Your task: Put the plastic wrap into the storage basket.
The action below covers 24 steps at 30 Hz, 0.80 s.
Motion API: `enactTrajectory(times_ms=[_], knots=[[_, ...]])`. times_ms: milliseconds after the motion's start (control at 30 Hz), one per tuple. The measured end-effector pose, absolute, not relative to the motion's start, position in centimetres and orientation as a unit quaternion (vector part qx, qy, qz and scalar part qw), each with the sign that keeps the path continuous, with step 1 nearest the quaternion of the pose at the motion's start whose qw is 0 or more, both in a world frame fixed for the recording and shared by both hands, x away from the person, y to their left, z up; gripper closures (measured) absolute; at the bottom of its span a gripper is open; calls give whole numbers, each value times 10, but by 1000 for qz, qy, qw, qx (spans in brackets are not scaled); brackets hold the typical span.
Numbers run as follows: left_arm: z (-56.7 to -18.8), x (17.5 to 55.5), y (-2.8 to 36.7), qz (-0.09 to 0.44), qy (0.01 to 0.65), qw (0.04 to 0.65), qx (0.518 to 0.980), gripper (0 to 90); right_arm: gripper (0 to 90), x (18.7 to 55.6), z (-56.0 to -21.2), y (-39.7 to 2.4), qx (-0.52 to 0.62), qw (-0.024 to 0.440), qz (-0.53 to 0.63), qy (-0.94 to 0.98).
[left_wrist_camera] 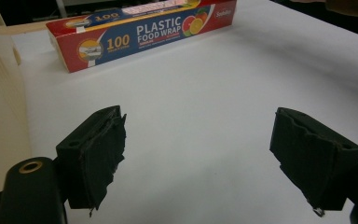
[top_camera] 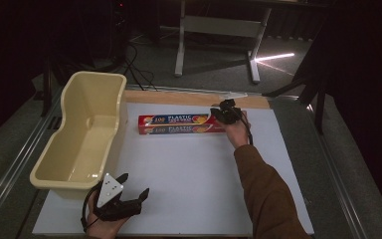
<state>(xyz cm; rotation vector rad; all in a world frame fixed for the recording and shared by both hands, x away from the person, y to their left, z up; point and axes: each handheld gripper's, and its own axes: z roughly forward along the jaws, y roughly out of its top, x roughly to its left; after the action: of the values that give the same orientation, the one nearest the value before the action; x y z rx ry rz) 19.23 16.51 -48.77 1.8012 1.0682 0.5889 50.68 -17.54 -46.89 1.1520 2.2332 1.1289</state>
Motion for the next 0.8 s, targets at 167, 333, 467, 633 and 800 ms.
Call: enactTrajectory(times_ms=[167,333,467,633,800], knots=[[-488,193,165,238,433,465,735,178,900,521,-479,-174,452,182,399,777],[-488,194,163,236,429,468,736,180,900,531,-483,-166,454,187,381,783],[-488,193,163,235,427,470,736,180,900,538,-491,-171,476,177,376,775],[-488,194,164,234,429,470,735,181,900,543,-490,-172,485,174,357,779],[-488,194,165,235,431,472,732,182,900,547,-489,-168,485,179,336,788]])
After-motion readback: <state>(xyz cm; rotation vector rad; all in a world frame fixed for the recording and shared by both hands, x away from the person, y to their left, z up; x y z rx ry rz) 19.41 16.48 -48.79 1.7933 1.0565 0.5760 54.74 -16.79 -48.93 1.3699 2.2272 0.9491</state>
